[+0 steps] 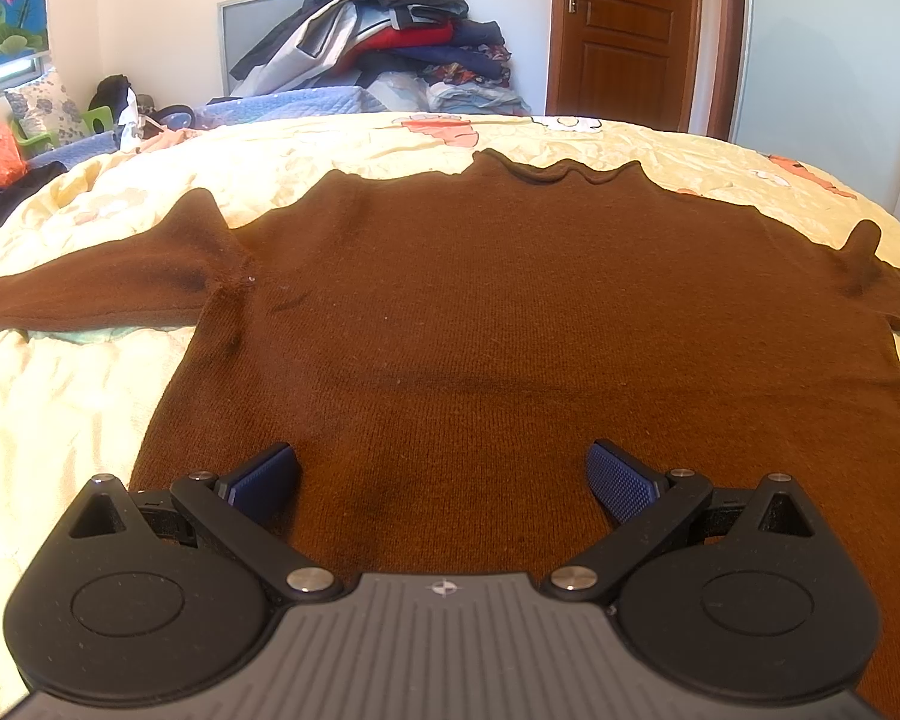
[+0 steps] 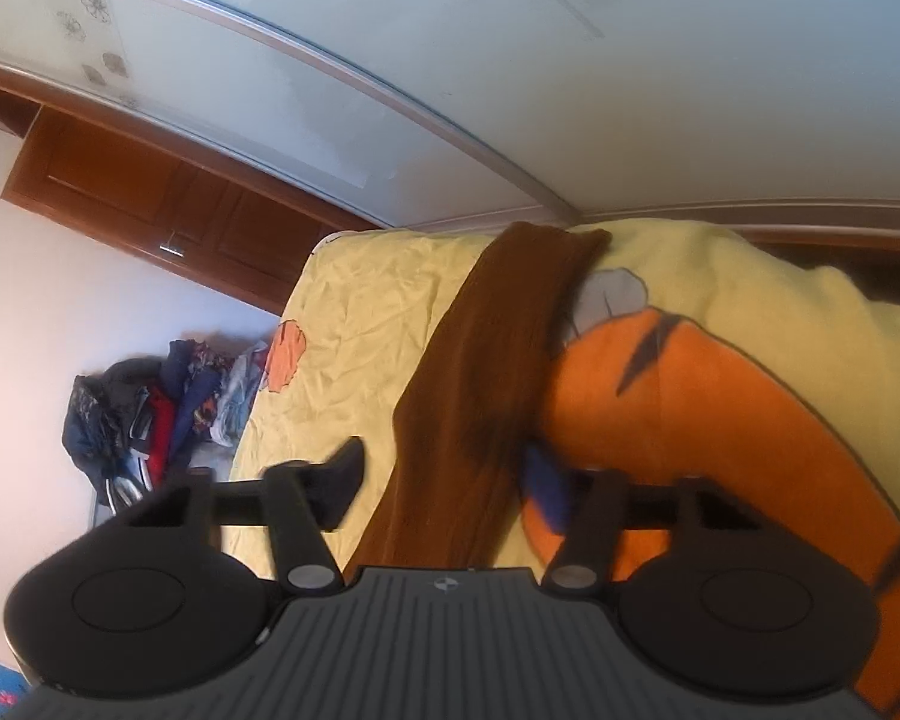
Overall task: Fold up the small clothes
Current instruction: 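Grasp the sleeve cuff with the right gripper and swing it across the body, then lay the sleeve onto the sweater body and open the right gripper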
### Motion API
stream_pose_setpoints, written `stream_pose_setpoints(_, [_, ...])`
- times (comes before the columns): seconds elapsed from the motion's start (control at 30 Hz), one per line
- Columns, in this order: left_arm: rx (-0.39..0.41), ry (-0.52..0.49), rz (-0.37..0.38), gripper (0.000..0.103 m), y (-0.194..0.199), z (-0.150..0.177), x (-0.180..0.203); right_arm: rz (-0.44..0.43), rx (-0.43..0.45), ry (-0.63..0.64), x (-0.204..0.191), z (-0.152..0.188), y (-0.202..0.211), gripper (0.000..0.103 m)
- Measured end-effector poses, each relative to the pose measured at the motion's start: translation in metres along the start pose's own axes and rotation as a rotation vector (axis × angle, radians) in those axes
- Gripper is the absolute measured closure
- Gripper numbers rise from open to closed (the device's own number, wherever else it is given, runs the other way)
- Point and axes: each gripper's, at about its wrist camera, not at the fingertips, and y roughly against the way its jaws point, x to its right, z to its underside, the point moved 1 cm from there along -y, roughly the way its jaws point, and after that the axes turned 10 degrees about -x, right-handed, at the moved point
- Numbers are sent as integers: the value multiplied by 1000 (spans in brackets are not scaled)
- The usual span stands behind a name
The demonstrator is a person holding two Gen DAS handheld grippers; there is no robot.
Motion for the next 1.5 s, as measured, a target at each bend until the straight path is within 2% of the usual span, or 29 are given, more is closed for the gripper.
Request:
stream_pose_setpoints(0.03, [0, 1, 0, 0, 0, 0, 0, 2, -3, -1, -2, -4, 0, 62])
stream_pose_setpoints(0.07, [0, 1, 0, 0, 0, 0, 0, 11, -1, 6, -1, -3, -3, 76])
stream_pose_setpoints(0.1, [0, 1, 0, 0, 0, 0, 0, 22, 1, 9, 2, -7, -2, 95])
stream_pose_setpoints(0.13, [0, 1, 0, 0, 0, 0, 0, 40, 3, 9, 5, -6, -5, 100])
stream_pose_setpoints(0.17, [0, 0, 0, 0, 0, 0, 0, 24, 11, 4, 9, -5, -3, 100])
stream_pose_setpoints(0.23, [0, 0, 0, 0, 0, 0, 0, 22, 30, 2, 10, -3, 2, 97])
stream_pose_setpoints(0.27, [0, 0, 0, 0, 0, 0, 0, 35, 45, 21, 3, -1, 4, 92])
stream_pose_setpoints(0.33, [0, 1, 0, 0, 0, 0, 0, 38, 81, 109, -22, 13, 13, 92])
stream_pose_setpoints(0.4, [0, 0, 0, 0, 0, 0, 0, -27, 76, 246, -65, 40, 19, 92])
stream_pose_setpoints(0.47, [0, 0, 0, 0, 0, 0, 0, -119, 28, 419, -117, 89, 19, 92])
stream_pose_setpoints(0.53, [0, 0, 0, 0, 0, 0, 0, -229, -55, 581, -167, 149, 14, 92])
stream_pose_setpoints(0.6, [0, 0, 0, 0, 0, 0, 0, -347, -174, 689, -207, 215, 4, 92])
stream_pose_setpoints(0.67, [0, -1, 1, 0, 0, 0, 0, -417, -334, 781, -236, 284, -15, 91])
stream_pose_setpoints(0.7, [0, -1, 1, 0, 0, 0, 0, -422, -401, 812, -243, 311, -23, 87])
stream_pose_setpoints(0.77, [0, -1, 1, 0, 0, 0, 0, -422, -482, 823, -246, 342, -31, 58])
stream_pose_setpoints(0.87, [0, 2, 3, 0, 0, 0, 0, -405, -466, 749, -230, 327, -29, 34])
stream_pose_setpoints(0.97, [-1, 3, 4, 0, -1, -1, 1, -333, -439, 634, -201, 274, -22, 32])
stream_pose_setpoints(1.03, [-1, 3, 4, 0, -1, -1, 1, -299, -410, 569, -179, 253, -21, 31])
stream_pose_setpoints(1.1, [-3, 9, 3, 0, -1, -2, 0, -280, -392, 533, -164, 239, -16, 25])
stream_pose_setpoints(1.17, [-28, 29, 20, 0, 0, -8, 1, -250, -387, 525, -149, 244, -18, 19])
stream_pose_setpoints(1.2, [-44, 55, 63, 0, 0, -15, 0, -250, -389, 517, -142, 249, -19, 19])
stream_pose_setpoints(1.23, [-48, 84, 100, 0, 0, -24, -1, -264, -401, 507, -137, 253, -19, 19])
stream_pose_setpoints(1.27, [-32, 94, 101, 0, 0, -30, 0, -277, -419, 502, -134, 262, -21, 19])
stream_pose_setpoints(1.37, [20, 31, -22, 0, -8, -62, 19, -278, -467, 541, -130, 292, -25, 19])
stream_pose_setpoints(1.4, [-6, 31, -5, 0, -17, -75, 23, -269, -481, 567, -132, 302, -26, 19])
stream_pose_setpoints(1.47, [-93, 85, 117, 0, -36, -96, 23, -250, -508, 600, -128, 318, -31, 19])
stream_pose_setpoints(1.5, [-120, 114, 154, 0, -44, -104, 24, -247, -512, 605, -125, 321, -31, 21])
